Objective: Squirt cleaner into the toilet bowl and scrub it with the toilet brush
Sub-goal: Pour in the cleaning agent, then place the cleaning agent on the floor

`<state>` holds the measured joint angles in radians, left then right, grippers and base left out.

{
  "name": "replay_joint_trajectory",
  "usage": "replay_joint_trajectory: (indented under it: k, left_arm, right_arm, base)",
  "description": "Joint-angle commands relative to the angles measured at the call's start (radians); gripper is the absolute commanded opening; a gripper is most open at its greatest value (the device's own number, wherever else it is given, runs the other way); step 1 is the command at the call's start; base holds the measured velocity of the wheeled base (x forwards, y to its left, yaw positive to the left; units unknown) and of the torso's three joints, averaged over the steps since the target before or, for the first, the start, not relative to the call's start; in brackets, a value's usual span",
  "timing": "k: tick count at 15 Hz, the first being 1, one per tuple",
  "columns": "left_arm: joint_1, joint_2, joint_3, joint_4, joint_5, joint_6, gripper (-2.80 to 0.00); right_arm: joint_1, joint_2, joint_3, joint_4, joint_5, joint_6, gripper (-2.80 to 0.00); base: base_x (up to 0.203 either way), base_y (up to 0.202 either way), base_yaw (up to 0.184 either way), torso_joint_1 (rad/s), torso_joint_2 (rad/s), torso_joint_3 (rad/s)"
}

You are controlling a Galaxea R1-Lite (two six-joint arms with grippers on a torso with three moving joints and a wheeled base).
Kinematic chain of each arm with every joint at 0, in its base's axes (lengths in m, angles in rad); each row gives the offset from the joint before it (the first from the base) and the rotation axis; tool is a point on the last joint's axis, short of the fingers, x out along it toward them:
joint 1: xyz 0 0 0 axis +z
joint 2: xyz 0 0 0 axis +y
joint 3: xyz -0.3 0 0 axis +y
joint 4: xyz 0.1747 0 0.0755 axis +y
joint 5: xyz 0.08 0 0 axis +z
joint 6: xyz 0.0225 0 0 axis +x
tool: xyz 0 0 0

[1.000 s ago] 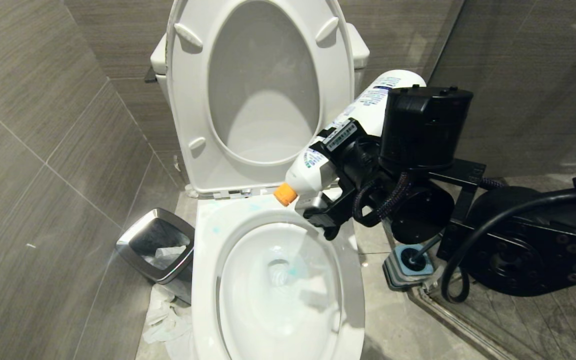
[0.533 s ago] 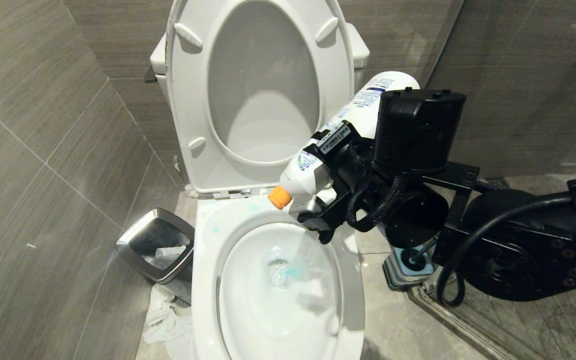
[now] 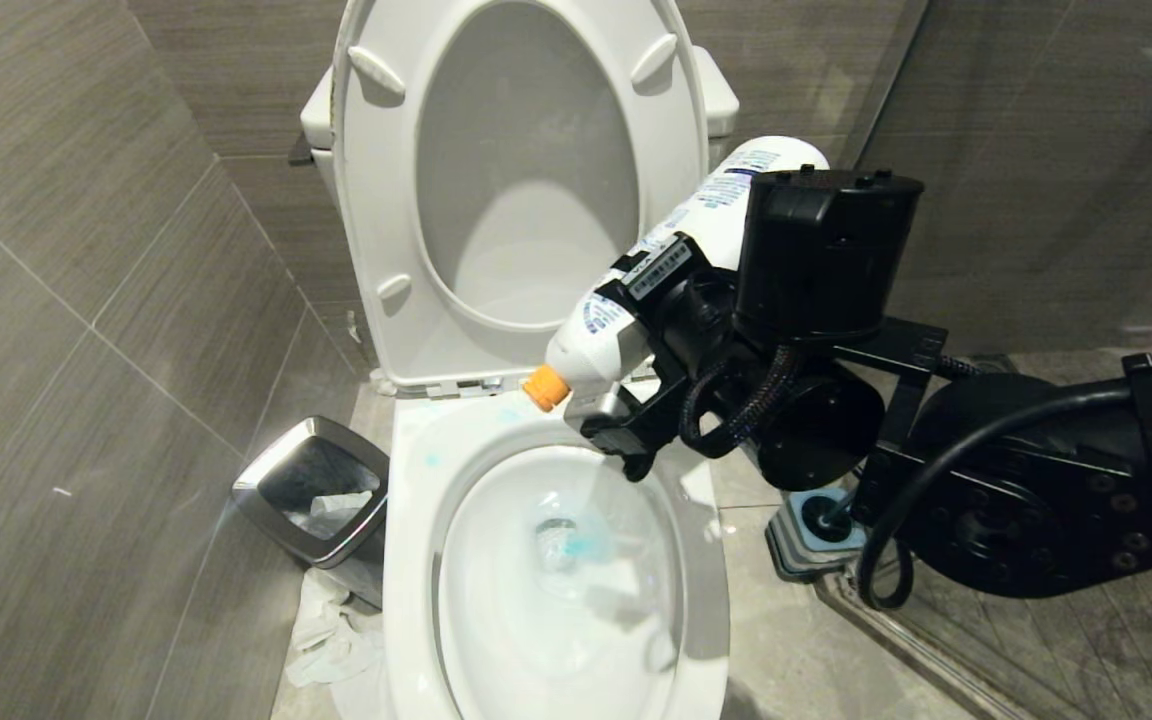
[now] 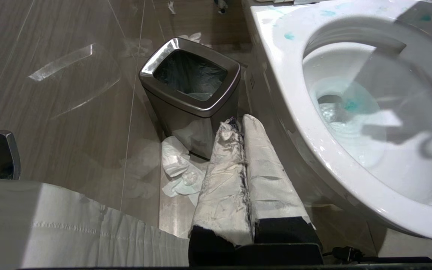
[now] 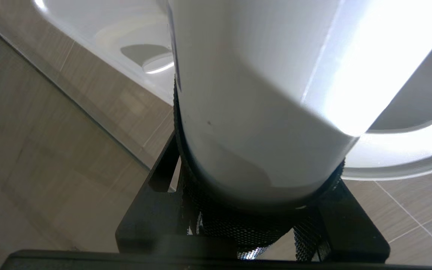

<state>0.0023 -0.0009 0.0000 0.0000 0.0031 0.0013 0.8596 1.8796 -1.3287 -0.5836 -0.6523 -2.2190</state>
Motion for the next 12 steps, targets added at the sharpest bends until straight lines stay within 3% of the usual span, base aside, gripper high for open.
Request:
replay_joint_trajectory:
  k: [1, 5, 7, 12]
  left_arm:
    - [0.0, 0.001, 0.0, 0.0, 0.0, 0.0, -2.8]
    - [0.0, 0.001, 0.0, 0.0, 0.0, 0.0, -2.8]
    - [0.001, 0.001, 0.0, 0.0, 0.0, 0.0, -2.8]
    - [0.001, 0.001, 0.0, 0.0, 0.0, 0.0, -2.8]
  right_arm:
    - [0.003, 0.007, 0.006, -0.019, -0.003, 0.05, -2.8]
    - [0.023, 0.011, 0.014, -0.026, -0.002, 0.271, -2.8]
    - [0.037, 0.014, 0.019, -0.027, -0.001, 0.481, -2.8]
    - [0.047, -0.032, 0.01, -0.025, -0.001, 0.897, -2.8]
  base:
    - [0.0, 0.0, 0.0, 0.0, 0.0, 0.0]
    - [0.0, 0.0, 0.0, 0.0, 0.0, 0.0]
    - [0.0, 0.0, 0.0, 0.0, 0.0, 0.0]
    - [0.0, 0.0, 0.0, 0.0, 0.0, 0.0]
